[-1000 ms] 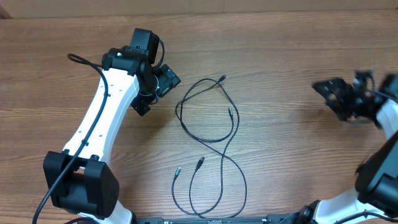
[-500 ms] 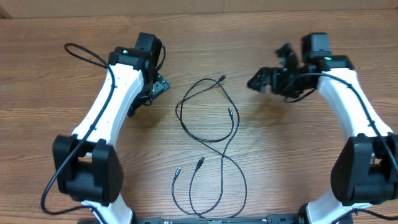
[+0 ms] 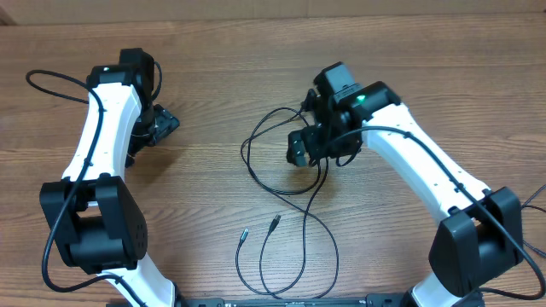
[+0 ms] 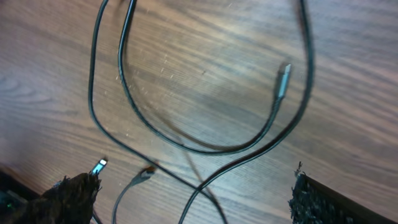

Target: Untangle cables

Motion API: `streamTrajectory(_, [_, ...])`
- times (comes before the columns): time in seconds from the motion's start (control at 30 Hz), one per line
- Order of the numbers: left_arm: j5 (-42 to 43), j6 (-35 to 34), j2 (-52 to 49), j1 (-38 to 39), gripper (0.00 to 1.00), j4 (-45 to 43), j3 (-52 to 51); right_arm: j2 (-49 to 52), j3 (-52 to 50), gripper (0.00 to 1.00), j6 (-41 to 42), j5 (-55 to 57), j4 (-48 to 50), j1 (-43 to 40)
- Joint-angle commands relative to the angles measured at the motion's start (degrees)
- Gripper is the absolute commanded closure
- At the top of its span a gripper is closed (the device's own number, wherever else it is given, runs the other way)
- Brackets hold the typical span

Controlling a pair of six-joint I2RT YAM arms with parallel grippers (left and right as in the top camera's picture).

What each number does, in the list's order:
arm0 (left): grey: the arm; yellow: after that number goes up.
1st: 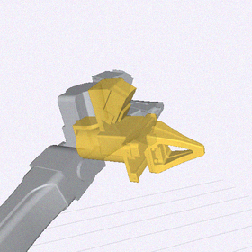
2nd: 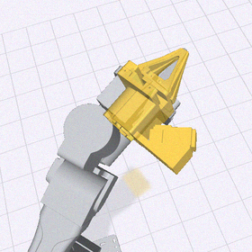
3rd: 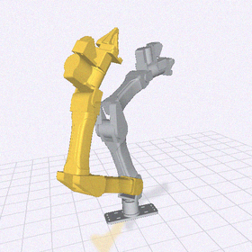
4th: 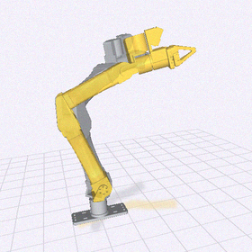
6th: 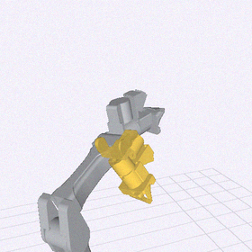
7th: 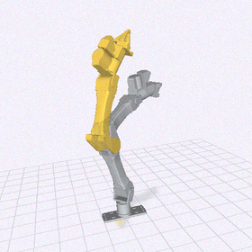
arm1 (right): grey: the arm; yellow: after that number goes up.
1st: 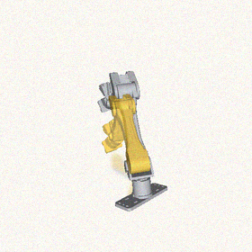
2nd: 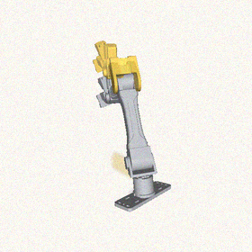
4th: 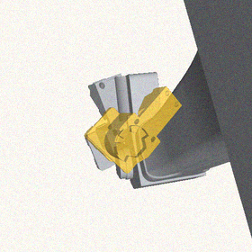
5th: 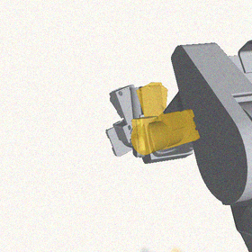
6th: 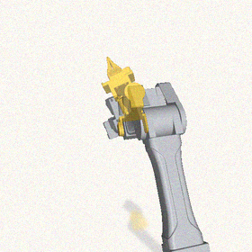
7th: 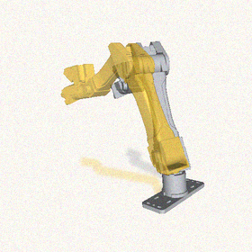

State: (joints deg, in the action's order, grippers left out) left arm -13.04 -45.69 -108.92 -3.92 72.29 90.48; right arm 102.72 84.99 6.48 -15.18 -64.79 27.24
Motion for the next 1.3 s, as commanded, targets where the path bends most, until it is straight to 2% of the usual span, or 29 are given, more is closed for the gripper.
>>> streamTrajectory(0.0, [0.9,2.4,0.2,-0.3,0.0,-0.2,0.3,-1.1,1.5,0.0,2.7,4.1,-1.4,4.5])
streamTrajectory(0.27, [0.9,2.4,0.2,-0.2,0.0,-1.0,0.3,-0.9,0.7,0.0,2.7,7.7,0.0,14.7])
streamTrajectory(0.4, [0.9,2.4,0.2,-0.2,0.0,-1.0,0.3,-0.9,0.6,0.0,2.7,-0.3,2.1,16.6])
streamTrajectory(0.5, [0.9,2.4,0.2,-0.2,0.01,-1.0,0.3,-0.9,0.6,0.0,2.7,-1.2,3.3,17.1])
streamTrajectory(0.8, [0.9,2.4,0.2,-0.2,0.0,-1.0,0.3,1.0,-0.2,0.0,2.4,6.7,6.5,17.1])
streamTrajectory(1.07, [0.9,2.4,0.2,-0.2,0.01,-1.0,0.3,1.6,-9.7,0.0,2.5,7.0,11.7,17.1])
streamTrajectory(1.27, [0.9,2.4,0.2,-0.2,0.0,-1.0,0.3,1.6,-13.0,0.0,2.5,5.2,14.5,17.7])
